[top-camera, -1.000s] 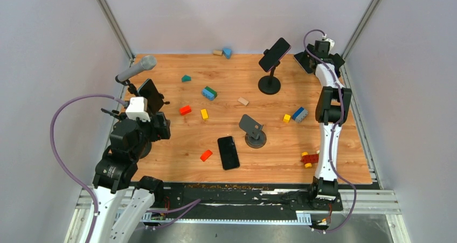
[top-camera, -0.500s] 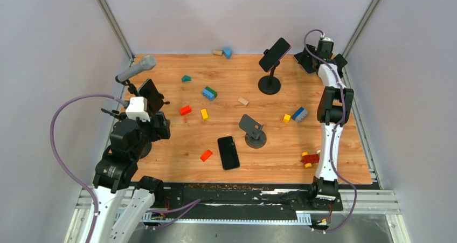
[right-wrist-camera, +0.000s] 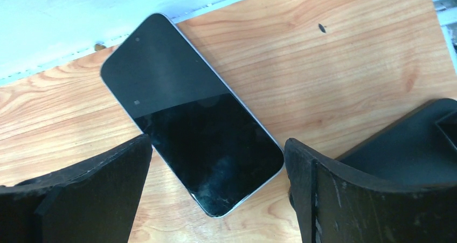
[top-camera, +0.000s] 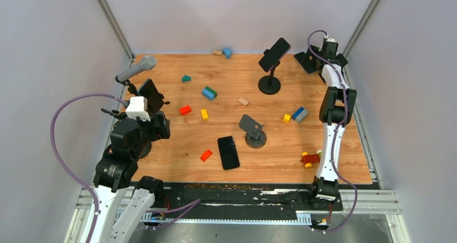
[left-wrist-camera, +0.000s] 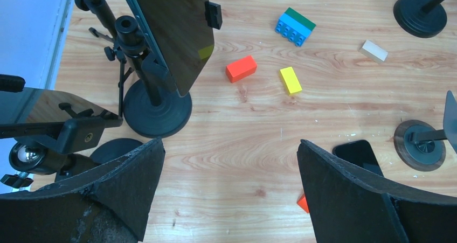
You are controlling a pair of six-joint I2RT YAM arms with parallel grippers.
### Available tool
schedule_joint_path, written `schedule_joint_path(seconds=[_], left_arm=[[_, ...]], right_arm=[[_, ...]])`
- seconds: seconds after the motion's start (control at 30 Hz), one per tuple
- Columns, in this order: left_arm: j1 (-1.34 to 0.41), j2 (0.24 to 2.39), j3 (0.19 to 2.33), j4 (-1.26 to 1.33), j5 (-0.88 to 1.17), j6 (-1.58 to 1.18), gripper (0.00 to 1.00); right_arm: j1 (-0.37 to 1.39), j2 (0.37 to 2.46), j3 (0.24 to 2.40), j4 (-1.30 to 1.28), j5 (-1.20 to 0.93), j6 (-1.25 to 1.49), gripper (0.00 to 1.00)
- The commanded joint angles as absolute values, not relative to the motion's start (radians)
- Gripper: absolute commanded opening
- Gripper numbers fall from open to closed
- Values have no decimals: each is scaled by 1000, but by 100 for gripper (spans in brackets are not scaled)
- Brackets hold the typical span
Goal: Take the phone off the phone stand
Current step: Move the phone to the center of the board.
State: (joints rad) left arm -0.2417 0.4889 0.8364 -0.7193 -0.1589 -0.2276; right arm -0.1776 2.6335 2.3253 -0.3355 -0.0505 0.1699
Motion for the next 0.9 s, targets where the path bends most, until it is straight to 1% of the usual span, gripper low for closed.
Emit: schedule_joint_path(seconds=[0.0, 0.13, 0.3, 0.4, 0.63, 0.87], left_arm=[[-228, 498, 837, -686, -153, -207, 100], [-228, 499, 838, -684, -150, -208, 100], [-227, 499, 836, -684, -148, -206, 100], [-227, 499, 836, -683, -147, -206, 100], [-227, 494, 836, -681, -146, -206, 100], [-227, 494, 836, -683, -145, -206, 100]], right_arm=[[-193, 2660, 2385, -350, 32, 163, 95], [-206, 2684, 2408, -379, 17, 180, 94], [-225, 2719, 2430, -381, -231, 212, 94], [-222, 2729, 2435, -382, -317, 210, 94], [-213, 2713, 2390, -390, -377, 194, 94], [-177, 2689, 2367, -422, -364, 143, 93]])
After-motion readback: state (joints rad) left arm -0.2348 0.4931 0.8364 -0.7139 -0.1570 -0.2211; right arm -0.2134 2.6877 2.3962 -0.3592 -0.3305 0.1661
